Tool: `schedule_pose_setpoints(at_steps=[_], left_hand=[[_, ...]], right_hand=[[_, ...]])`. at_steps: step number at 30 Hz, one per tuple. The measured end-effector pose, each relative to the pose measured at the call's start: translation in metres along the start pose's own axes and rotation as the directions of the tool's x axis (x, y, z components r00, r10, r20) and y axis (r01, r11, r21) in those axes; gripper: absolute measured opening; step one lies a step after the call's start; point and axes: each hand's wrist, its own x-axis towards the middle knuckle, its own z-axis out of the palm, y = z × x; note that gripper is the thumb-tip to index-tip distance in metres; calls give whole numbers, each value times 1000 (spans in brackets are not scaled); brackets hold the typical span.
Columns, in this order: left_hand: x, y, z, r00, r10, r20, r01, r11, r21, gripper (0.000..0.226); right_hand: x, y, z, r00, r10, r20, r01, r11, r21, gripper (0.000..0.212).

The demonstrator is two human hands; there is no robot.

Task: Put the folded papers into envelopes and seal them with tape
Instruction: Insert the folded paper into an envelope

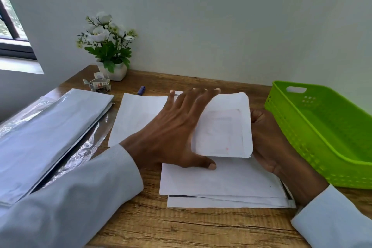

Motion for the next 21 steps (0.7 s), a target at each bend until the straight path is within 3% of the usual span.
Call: schedule_pose_setpoints(at_steps=[10,14,18,21], left_hand=[[4,-5,-4,960,79,-267,-64,996,67,106],[4,-17,-11,933,76,-351,-57,996,65,103],[4,-39,-16,925,57,-376,-18,994,107,105],[6,-55,-20,927,21,-374,41,987,157,107]], right_hand=[[0,4,2,987,-143,-76,135,986,-101,40],[2,-1,-3,976,-176,-127,165,982,-97,22],[4,-11,-19,881,-345,-322,285,933,-220,17],[4,-17,-31,795,-467,-387,365,878,-309,46]])
